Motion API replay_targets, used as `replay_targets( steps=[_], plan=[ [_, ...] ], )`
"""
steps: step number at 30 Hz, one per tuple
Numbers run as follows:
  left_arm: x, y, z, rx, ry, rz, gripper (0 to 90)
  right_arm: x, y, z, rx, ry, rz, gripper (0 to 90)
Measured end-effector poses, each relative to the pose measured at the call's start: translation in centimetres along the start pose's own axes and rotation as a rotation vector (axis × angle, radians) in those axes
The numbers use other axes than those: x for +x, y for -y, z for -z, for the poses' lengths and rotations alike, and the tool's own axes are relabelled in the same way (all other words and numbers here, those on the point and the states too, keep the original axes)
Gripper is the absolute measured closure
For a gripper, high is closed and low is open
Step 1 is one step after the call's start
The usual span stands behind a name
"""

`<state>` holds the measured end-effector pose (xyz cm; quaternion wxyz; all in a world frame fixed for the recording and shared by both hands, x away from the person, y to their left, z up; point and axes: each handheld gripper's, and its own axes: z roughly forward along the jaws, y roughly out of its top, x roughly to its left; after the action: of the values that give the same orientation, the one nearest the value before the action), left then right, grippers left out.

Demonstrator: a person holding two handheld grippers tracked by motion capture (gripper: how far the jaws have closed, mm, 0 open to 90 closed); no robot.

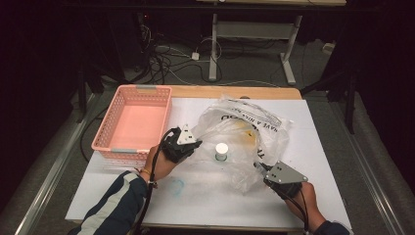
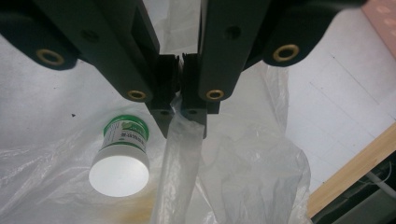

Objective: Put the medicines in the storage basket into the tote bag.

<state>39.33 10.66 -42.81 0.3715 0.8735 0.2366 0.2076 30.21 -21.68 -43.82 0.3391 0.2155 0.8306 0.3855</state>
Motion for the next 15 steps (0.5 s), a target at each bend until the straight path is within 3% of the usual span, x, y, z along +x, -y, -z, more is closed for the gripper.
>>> replay_targets(
  steps=[10, 15],
  plan=[
    [0.4, -0.1, 0.7, -0.040, -0.036, 0.014, 85.7, -1.1, -0.8, 0.6, -0.062, 0.011, -0.022, 90.0],
    [0.8, -0.1, 1.5, -0.069, -0.073, 0.024, 85.6, -1.7, -1.2, 1.0, -0.099, 0.019, -0.042, 90.0]
  ],
)
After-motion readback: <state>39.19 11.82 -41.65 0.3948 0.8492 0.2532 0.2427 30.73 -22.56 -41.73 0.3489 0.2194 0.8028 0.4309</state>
